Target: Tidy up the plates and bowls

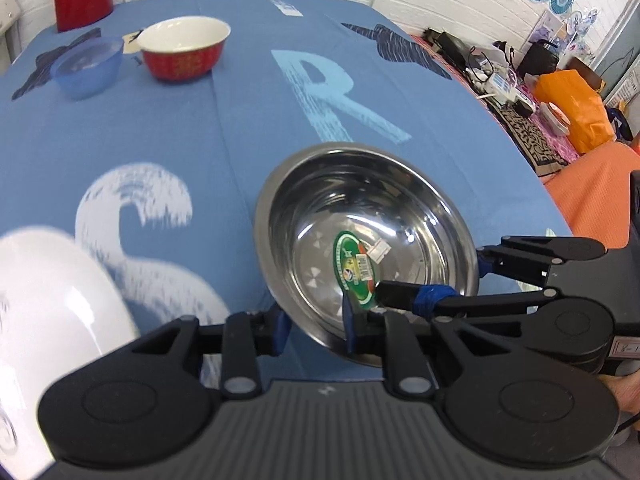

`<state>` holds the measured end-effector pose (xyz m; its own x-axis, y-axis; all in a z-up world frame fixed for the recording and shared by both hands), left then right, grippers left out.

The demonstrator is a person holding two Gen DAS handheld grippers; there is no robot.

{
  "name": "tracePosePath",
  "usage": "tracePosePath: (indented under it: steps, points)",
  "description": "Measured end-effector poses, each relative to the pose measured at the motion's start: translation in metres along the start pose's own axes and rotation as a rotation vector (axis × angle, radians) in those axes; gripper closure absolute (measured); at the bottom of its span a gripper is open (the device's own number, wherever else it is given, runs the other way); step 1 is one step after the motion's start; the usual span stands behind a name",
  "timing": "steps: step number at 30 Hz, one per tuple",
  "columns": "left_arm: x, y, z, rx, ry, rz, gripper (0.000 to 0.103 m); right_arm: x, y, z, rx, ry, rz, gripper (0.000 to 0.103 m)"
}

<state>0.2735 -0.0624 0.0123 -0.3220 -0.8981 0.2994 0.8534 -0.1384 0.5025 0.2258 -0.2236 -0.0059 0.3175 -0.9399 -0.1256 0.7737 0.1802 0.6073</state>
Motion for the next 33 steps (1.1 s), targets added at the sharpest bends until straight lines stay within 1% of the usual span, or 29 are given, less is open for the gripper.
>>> tracePosePath:
  steps: [4, 6, 9, 10, 11, 12, 13, 15, 16, 17, 20, 23, 26, 28, 29, 31, 33]
  points:
    - [0.000, -0.013, 0.000, 0.016, 0.004, 0.001, 0.085, -0.009, -0.007, 0.000, -0.005, -0.021, 0.031, 0.070]
    - [-0.002, -0.015, -0.003, 0.010, 0.006, 0.011, 0.084, -0.010, -0.010, -0.003, -0.016, -0.023, 0.035, 0.070]
    - [-0.008, -0.017, -0.013, -0.018, -0.015, 0.049, 0.080, -0.011, -0.013, -0.004, -0.015, -0.028, 0.062, 0.069]
    - [-0.009, -0.018, -0.013, -0.013, -0.027, 0.058, 0.079, -0.011, -0.013, -0.004, -0.023, -0.032, 0.070, 0.070]
    - [-0.009, -0.018, -0.012, -0.013, -0.032, 0.060, 0.072, -0.012, -0.014, -0.002, -0.035, -0.038, 0.073, 0.071]
    - [-0.009, -0.018, -0.011, -0.021, -0.037, 0.065, 0.058, -0.011, -0.015, 0.000, -0.047, -0.040, 0.067, 0.070]
    - [-0.011, -0.017, -0.009, -0.022, -0.044, 0.075, 0.055, -0.009, -0.016, 0.002, -0.053, -0.037, 0.058, 0.070]
    - [-0.016, -0.013, 0.001, -0.010, -0.035, 0.087, 0.056, -0.003, -0.020, 0.015, -0.042, -0.031, 0.017, 0.070]
    - [-0.019, -0.010, 0.009, -0.002, -0.058, 0.091, 0.054, 0.002, -0.020, 0.023, -0.031, -0.031, -0.007, 0.069]
    - [-0.022, -0.008, 0.018, 0.007, -0.066, 0.101, 0.054, 0.006, -0.020, 0.030, -0.020, -0.032, -0.026, 0.069]
    - [-0.033, 0.006, 0.047, 0.082, -0.053, 0.095, 0.053, 0.017, -0.012, 0.048, 0.025, -0.051, -0.050, 0.068]
    - [-0.050, 0.029, 0.068, 0.168, -0.043, 0.109, 0.049, 0.025, 0.012, 0.050, 0.072, -0.057, -0.062, 0.068]
    - [-0.072, 0.058, 0.073, 0.225, 0.014, 0.152, 0.048, 0.029, 0.047, 0.037, 0.115, -0.033, -0.079, 0.067]
    - [-0.090, 0.080, 0.067, 0.232, 0.046, 0.200, 0.048, 0.027, 0.075, 0.022, 0.135, -0.015, -0.070, 0.067]
    - [-0.098, 0.091, 0.062, 0.236, 0.048, 0.222, 0.048, 0.026, 0.090, 0.013, 0.138, -0.009, -0.058, 0.067]
    - [-0.114, 0.113, 0.048, 0.229, 0.046, 0.275, 0.048, 0.024, 0.121, -0.009, 0.139, -0.007, -0.045, 0.066]
    - [-0.129, 0.134, 0.032, 0.226, 0.010, 0.371, 0.048, 0.022, 0.153, -0.036, 0.130, 0.000, -0.030, 0.066]
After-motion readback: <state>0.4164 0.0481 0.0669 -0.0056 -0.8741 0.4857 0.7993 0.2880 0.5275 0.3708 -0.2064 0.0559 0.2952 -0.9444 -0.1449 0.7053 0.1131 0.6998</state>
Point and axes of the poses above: each gripper's, at about its wrist camera, not at the fingertips, and z roughly against the way its jaws point, x to its right, y to its top, the point moved 2 cm from there along -z, roughly the way its jaws point, and after that the axes turned 4 degrees about z, right-handed, at the moved point
